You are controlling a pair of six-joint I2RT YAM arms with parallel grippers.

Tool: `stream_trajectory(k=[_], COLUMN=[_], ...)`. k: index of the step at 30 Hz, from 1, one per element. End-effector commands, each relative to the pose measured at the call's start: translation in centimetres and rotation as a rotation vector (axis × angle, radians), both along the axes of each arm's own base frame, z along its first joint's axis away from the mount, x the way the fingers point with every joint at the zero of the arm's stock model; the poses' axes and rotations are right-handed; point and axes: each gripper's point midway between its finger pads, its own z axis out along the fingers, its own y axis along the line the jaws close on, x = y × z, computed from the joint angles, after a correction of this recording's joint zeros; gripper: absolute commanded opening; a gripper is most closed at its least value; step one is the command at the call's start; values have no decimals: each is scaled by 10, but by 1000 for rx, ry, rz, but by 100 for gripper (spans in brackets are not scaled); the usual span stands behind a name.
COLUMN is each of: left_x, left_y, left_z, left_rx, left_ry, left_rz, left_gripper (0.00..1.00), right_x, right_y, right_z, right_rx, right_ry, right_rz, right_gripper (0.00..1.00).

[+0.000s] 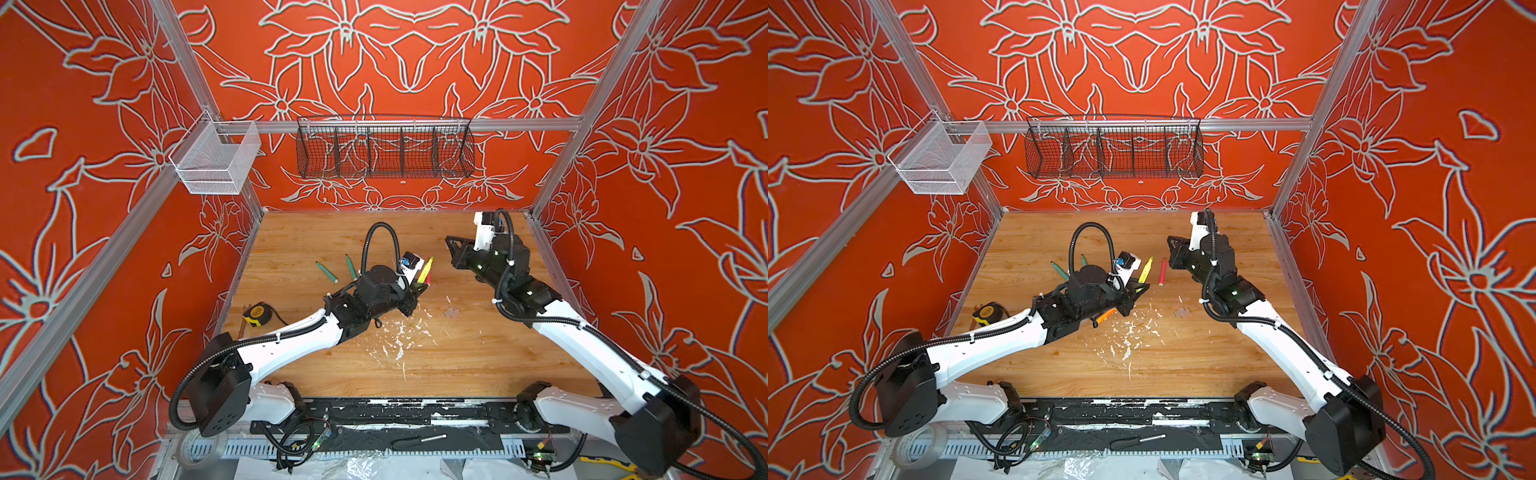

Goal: Insert the pens into the pen caps
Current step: 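Bring the cap in the right gripper down onto the yellow marker tip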

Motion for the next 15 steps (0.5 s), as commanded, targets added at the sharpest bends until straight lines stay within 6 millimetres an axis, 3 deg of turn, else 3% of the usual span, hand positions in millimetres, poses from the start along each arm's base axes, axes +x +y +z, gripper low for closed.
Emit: stream_trajectory(k=[1, 9, 15], left_x=[-3, -6, -7], left_y=[-10, -13, -13], left_z=[10, 13, 17], left_rx=[-45, -48, -75], left_ry=[4, 19, 42], left_rz=[-35, -55, -57], left_gripper=[0, 0, 0], right_x=[-8, -20, -32], right_y=[8, 29, 31], right_z=[19, 20, 21], right_rx=[88, 124, 132], right_ry=[-52, -50, -53], right_rz=[41, 114, 127], right_gripper=[5, 5, 5])
